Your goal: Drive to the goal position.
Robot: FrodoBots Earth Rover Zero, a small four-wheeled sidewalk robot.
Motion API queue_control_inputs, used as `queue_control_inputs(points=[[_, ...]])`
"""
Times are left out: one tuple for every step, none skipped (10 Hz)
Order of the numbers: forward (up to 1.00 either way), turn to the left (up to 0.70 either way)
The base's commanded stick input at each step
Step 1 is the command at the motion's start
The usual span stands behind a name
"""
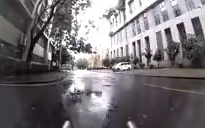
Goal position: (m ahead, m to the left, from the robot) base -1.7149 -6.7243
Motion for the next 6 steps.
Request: queue_control_inputs(points=[[0.68,0.14],[0.68,0.14],[0.68,0.14],[0.68,0.14],[0.68,0.14],[0.68,0.14]])
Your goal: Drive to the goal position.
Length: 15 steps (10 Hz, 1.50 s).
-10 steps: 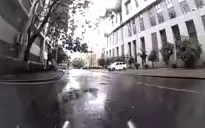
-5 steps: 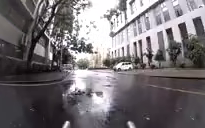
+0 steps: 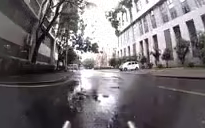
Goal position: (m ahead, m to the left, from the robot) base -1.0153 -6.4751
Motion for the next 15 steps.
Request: queue_control_inputs(points=[[0.68,0.14],[0.69,0.14],[0.68,0.14],[0.68,0.14],[0.68,0.14],[0.68,0.14],[0.68,0.14],[0.68,0.14],[0.68,0.14],[0.68,0.14],[0.68,0.14],[0.68,0.06],[0.68,0.0],[0.68,0.0],[0.68,0.0]])
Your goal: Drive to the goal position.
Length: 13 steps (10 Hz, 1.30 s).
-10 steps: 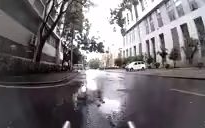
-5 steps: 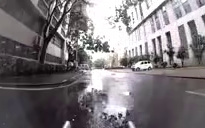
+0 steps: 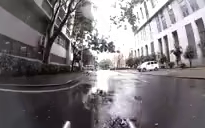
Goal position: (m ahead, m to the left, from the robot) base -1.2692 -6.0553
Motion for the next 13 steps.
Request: queue_control_inputs(points=[[0.68,0.0],[0.68,0.0],[0.68,0.0],[0.68,0.0],[0.68,0.0],[0.68,0.0],[0.7,0.0],[0.7,0.0],[0.7,0.0],[0.7,0.0],[0.7,0.0],[0.7,0.0],[0.7,0.05]])
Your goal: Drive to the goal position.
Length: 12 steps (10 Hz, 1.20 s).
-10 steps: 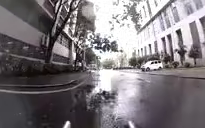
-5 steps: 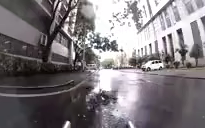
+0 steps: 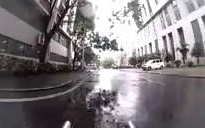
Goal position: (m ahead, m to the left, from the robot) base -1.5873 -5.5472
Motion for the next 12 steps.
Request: queue_control_inputs(points=[[0.7,0.14],[0.7,0.14],[0.7,0.14],[0.7,0.14],[0.7,0.14],[0.7,0.14],[0.7,0.14],[0.7,0.14],[0.7,0.14],[0.7,0.14],[0.7,0.14],[0.7,0.14]])
